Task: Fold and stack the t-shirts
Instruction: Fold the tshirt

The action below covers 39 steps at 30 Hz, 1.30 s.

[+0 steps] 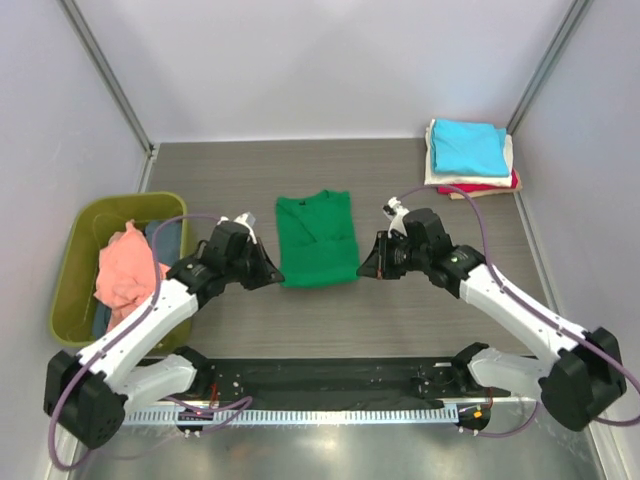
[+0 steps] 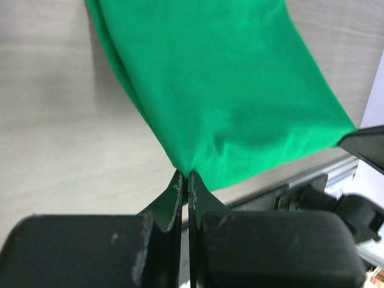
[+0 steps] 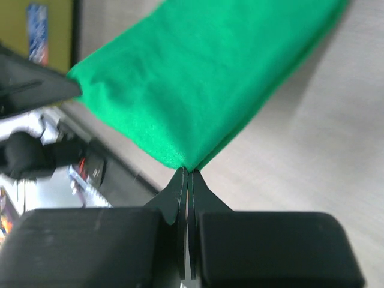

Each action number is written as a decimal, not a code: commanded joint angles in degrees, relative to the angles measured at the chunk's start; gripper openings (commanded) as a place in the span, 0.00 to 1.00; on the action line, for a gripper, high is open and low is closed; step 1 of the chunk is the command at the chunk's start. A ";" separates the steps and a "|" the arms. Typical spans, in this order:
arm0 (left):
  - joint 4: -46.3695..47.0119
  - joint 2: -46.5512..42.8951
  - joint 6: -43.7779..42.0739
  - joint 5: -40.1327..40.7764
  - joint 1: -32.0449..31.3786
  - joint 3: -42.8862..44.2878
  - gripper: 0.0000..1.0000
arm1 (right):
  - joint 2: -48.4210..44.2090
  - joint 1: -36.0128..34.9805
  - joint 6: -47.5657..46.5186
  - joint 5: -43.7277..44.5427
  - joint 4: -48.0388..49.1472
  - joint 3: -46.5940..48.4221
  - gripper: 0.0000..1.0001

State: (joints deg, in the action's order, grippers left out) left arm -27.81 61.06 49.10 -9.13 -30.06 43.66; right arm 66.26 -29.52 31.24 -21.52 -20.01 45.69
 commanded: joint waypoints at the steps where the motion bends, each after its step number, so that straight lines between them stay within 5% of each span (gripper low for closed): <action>1: -10.85 -4.62 0.55 3.05 -0.61 3.69 0.00 | -4.38 -2.12 2.06 4.73 -9.33 1.85 0.01; 16: -11.21 12.76 -7.09 11.85 3.42 22.07 0.00 | 11.51 -0.37 -3.91 13.52 -10.58 19.60 0.01; 24: -9.72 28.40 -8.50 5.70 10.63 35.25 0.00 | 21.80 5.08 -6.54 12.64 -9.96 29.97 0.01; 39: -16.22 51.86 -11.04 7.02 12.57 60.56 0.00 | 38.76 10.09 -7.87 7.72 -7.85 43.15 0.01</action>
State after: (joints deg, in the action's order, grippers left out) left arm -42.02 111.15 39.90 -3.95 -18.52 99.68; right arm 104.12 -20.69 24.97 -13.02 -28.71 84.31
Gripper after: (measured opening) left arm 0.011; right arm 0.027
